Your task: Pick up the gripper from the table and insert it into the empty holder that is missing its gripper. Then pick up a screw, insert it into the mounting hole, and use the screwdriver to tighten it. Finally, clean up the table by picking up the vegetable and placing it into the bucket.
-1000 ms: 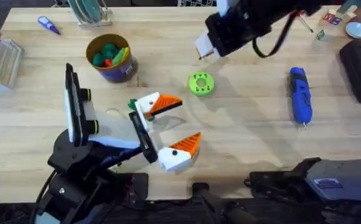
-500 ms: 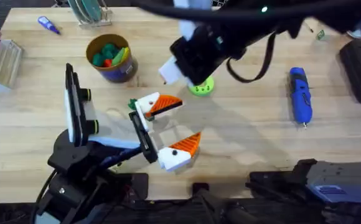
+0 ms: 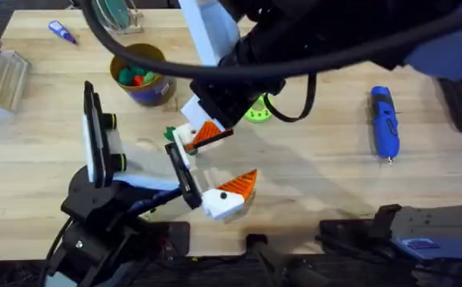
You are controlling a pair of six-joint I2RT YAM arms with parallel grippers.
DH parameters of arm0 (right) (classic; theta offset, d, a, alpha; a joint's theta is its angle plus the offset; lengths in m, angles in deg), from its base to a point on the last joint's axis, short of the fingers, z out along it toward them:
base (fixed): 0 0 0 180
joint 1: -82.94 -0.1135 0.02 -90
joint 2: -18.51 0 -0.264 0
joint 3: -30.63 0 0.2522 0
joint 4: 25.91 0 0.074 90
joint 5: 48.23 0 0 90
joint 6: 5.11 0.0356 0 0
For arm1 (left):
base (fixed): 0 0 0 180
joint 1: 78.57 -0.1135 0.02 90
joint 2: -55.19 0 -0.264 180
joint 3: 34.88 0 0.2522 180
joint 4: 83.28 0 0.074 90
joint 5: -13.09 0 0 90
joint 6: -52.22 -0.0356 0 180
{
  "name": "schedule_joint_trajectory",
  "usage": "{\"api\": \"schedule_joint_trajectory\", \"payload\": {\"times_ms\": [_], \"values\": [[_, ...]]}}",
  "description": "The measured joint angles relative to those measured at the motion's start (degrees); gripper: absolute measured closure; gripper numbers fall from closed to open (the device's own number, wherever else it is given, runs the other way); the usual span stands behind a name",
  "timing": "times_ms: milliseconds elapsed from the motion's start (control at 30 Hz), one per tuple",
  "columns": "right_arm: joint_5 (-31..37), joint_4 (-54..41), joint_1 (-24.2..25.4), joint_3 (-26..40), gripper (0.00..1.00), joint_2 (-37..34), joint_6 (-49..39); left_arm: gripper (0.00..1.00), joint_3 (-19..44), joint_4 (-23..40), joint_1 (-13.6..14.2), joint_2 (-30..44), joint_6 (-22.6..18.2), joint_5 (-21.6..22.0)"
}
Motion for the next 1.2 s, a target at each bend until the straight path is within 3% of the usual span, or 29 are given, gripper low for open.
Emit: {"api": "schedule_joint_trajectory", "payload": {"times_ms": [1200], "values": [[0.04,-1.64,-1.73,0.02,0.995,-2.82,1.14,0.015,0.0,0.11,-0.04,0.07,0.3,0.44]]}}
